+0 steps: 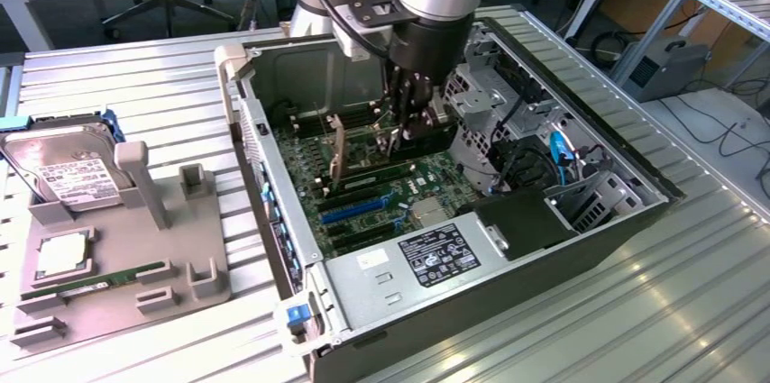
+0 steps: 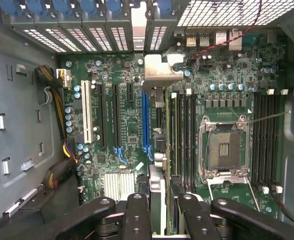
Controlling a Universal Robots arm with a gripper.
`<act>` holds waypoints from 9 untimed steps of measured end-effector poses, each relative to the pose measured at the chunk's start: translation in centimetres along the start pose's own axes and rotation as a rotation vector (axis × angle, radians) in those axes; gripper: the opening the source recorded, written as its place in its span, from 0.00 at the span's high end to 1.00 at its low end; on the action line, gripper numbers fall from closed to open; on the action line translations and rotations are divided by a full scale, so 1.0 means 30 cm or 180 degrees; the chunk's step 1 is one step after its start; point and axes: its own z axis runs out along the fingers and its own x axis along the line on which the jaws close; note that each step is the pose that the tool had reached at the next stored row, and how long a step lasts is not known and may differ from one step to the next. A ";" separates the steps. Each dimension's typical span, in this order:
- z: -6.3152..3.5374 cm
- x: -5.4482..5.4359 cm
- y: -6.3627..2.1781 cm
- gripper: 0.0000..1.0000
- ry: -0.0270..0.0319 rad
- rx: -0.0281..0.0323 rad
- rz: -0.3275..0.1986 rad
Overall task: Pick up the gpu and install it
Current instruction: 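Insert the gpu into the slot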
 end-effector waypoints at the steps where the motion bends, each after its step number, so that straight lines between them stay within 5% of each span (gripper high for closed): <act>1: 0.001 0.000 0.001 0.73 0.0000 0.0000 0.0000; 9: 0.004 0.001 0.008 0.73 0.0000 0.0000 0.0000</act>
